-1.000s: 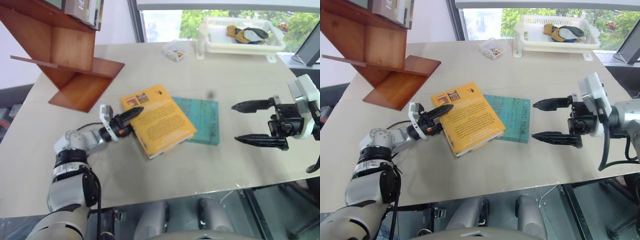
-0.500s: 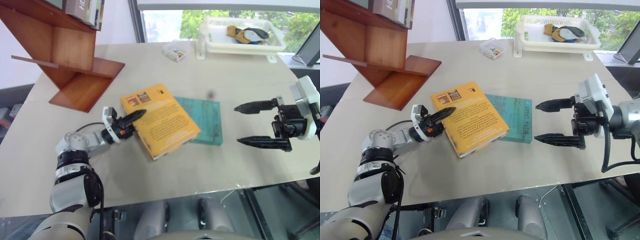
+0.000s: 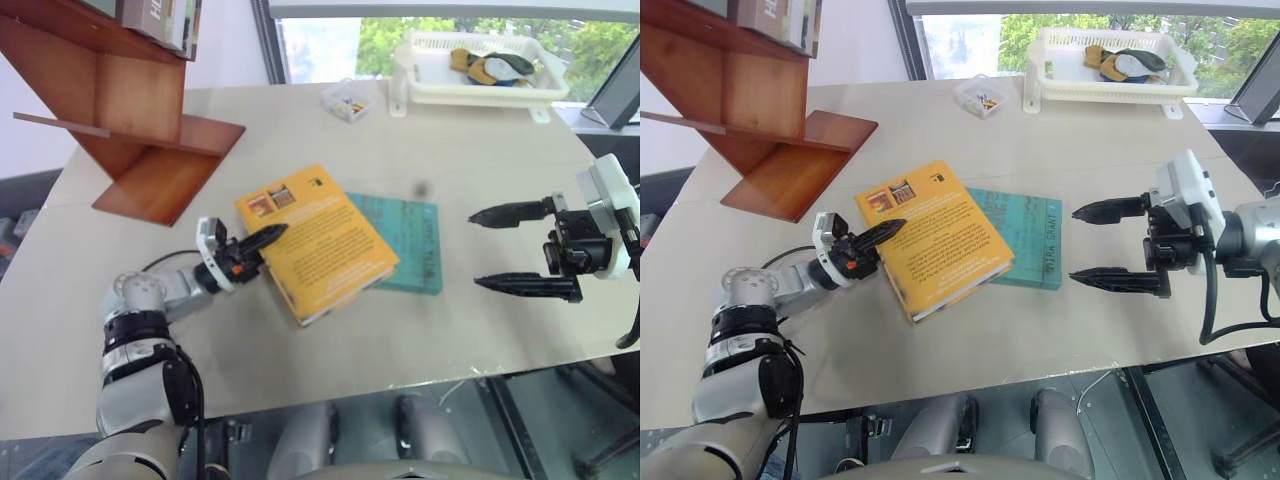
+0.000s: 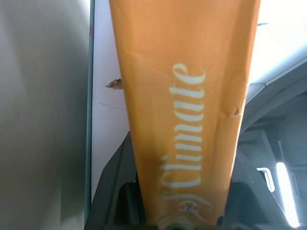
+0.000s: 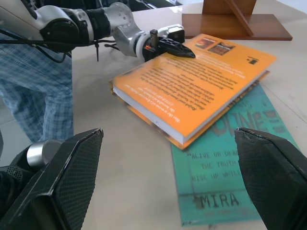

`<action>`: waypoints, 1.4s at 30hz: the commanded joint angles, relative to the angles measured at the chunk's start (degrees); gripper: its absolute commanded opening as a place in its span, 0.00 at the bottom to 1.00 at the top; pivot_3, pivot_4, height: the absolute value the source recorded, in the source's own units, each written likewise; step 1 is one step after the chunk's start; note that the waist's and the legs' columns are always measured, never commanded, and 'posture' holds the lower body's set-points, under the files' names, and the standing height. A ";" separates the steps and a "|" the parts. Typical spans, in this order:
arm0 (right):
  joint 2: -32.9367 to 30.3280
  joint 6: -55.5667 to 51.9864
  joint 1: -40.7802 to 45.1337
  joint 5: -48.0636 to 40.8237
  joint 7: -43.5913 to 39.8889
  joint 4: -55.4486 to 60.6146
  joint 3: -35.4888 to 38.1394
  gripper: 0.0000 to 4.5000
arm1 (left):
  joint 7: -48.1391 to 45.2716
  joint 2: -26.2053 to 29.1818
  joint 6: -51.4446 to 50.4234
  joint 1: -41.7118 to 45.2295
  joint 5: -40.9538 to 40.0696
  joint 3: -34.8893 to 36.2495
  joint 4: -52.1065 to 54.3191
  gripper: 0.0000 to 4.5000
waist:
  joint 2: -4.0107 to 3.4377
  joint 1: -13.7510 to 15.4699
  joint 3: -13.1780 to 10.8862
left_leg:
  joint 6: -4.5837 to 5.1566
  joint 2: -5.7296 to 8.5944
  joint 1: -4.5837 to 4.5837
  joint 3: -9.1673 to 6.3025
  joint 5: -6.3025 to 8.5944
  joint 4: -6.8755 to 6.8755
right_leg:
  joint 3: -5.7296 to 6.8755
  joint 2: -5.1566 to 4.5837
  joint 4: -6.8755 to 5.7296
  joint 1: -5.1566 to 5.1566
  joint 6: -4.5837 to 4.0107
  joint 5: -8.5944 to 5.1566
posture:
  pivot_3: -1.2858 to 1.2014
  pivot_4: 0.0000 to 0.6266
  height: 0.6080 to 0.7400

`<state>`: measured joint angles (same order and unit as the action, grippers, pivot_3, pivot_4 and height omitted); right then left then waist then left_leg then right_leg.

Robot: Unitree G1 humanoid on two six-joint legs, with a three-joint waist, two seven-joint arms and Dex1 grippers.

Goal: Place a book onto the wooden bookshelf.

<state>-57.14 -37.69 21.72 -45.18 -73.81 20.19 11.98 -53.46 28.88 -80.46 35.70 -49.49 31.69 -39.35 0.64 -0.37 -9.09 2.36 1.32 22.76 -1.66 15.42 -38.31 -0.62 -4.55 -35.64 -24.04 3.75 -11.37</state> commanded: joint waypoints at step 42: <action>0.64 4.58 -0.07 2.74 0.30 -0.91 -0.41 1.00 | 4.16 0.01 -1.56 -5.45 -6.81 0.73 9.46 0.13 | 0.03 0.96 -0.01 | -0.18 0.03 0.03 0.01 -0.10 -0.01 | 0.03 0.03 0.00 -0.01 -0.01 0.00 | 0.52 0.24 1.00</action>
<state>-56.53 -34.21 21.15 -42.15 -73.48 19.02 10.98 -48.97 28.64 -81.30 30.72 -54.50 31.24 -31.64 0.66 0.59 -9.11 2.18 1.36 22.79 -1.65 15.32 -38.32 -0.59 -4.52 -35.64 -24.05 3.74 -11.36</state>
